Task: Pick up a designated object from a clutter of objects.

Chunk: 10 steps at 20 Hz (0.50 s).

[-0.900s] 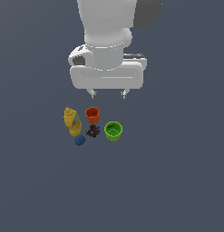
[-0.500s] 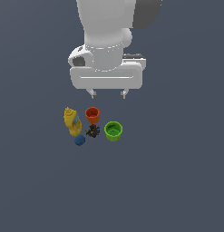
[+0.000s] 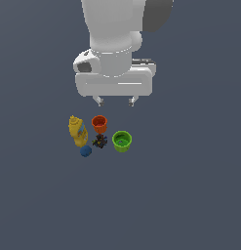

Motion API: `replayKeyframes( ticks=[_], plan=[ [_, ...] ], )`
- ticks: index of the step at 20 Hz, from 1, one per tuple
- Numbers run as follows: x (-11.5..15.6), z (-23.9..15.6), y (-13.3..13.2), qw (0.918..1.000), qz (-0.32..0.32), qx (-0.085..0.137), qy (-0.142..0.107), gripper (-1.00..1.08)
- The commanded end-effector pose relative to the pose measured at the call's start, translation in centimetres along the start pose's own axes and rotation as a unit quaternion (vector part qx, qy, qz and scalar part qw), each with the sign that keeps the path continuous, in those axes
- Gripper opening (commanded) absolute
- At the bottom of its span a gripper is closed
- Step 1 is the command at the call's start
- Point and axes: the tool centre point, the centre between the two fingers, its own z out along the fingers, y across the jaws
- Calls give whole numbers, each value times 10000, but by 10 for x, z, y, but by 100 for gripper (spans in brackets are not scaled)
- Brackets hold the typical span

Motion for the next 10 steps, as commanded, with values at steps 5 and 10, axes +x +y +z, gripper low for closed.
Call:
replayKeyframes(
  ticks=[5,10],
  plan=[
    [1,13,7,9997,-250,-40,-9,100],
    [2,30,17,9981,-616,-93,-22,100]
  ],
)
